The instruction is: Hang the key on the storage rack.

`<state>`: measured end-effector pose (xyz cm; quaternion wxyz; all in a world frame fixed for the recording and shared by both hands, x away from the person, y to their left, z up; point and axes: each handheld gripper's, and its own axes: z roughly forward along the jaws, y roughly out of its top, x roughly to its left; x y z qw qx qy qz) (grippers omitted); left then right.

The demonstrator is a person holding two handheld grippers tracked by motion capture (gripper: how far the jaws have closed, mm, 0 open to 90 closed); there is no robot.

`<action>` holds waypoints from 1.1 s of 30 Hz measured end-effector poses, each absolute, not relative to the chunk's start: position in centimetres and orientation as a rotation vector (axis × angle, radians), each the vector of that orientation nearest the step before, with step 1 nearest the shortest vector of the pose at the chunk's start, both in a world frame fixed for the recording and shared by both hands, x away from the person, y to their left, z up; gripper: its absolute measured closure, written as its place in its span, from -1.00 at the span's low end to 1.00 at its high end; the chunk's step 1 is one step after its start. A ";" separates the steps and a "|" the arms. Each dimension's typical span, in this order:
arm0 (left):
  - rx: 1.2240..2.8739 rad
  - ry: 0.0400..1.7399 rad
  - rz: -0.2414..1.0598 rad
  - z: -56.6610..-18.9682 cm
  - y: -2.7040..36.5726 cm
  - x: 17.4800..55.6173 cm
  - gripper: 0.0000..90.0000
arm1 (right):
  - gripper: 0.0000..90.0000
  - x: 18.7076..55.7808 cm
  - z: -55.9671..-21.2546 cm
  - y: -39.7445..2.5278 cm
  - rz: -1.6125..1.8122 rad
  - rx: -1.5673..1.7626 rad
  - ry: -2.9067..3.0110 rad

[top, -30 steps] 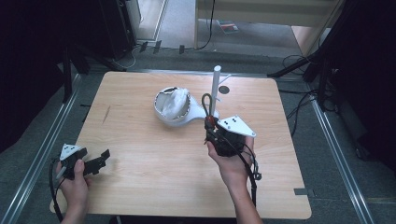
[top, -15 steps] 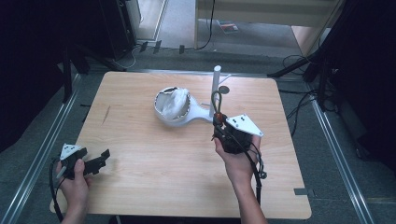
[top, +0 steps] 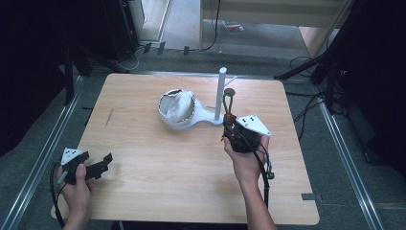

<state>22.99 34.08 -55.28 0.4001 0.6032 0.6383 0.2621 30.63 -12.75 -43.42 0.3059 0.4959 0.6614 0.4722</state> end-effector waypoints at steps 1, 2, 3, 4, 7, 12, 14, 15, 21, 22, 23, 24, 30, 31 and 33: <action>1.525 1.613 0.664 -55.3 34.1 23.0 -0.83 | 0.53 30.8 -43.6 -12.8 1.248 1.326 1.749; 1.525 1.613 0.664 -55.3 34.1 23.0 -0.83 | 0.53 30.8 -43.6 -12.8 1.248 1.326 1.749; 1.529 1.612 0.665 -55.3 34.1 23.0 -0.83 | 0.53 31.0 -43.9 -12.9 1.240 1.329 1.754; 1.525 1.611 0.667 -55.3 34.1 22.9 -0.83 | 0.53 31.2 -44.1 -13.0 1.240 1.342 1.755; 1.520 1.603 0.673 -55.3 34.1 22.9 -0.83 | 0.53 31.5 -44.5 -13.2 1.247 1.352 1.758; 1.511 1.595 0.680 -55.2 34.1 22.8 -0.83 | 0.53 31.7 -45.0 -13.3 1.268 1.358 1.772; 1.506 1.590 0.681 -55.2 34.1 22.8 -0.83 | 0.53 31.9 -45.4 -13.2 1.261 1.361 1.786; 1.506 1.583 0.679 -55.2 34.2 22.7 -0.83 | 0.53 31.9 -45.5 -13.1 1.255 1.367 1.786; 1.480 1.550 0.669 -55.2 34.3 22.6 -0.83 | 0.53 32.9 -46.5 -12.7 1.221 1.386 1.812; 1.476 1.548 0.670 -55.2 34.3 22.5 -0.83 | 0.53 33.0 -46.7 -12.7 1.222 1.383 1.814; 1.476 1.547 0.670 -55.2 34.3 22.5 -0.83 | 0.53 33.0 -46.7 -12.7 1.222 1.383 1.814; 1.476 1.547 0.669 -55.2 34.3 22.5 -0.83 | 0.53 33.2 -46.9 -12.7 1.217 1.391 1.816; 1.477 1.546 0.666 -55.2 34.3 22.5 -0.83 | 0.53 33.7 -47.5 -12.4 1.205 1.388 1.823; 1.476 1.547 0.666 -55.2 34.3 22.5 -0.83 | 0.53 33.8 -47.6 -12.3 1.204 1.385 1.824; 1.477 1.547 0.667 -55.2 34.3 22.5 -0.83 | 0.53 34.0 -47.7 -12.2 1.195 1.383 1.826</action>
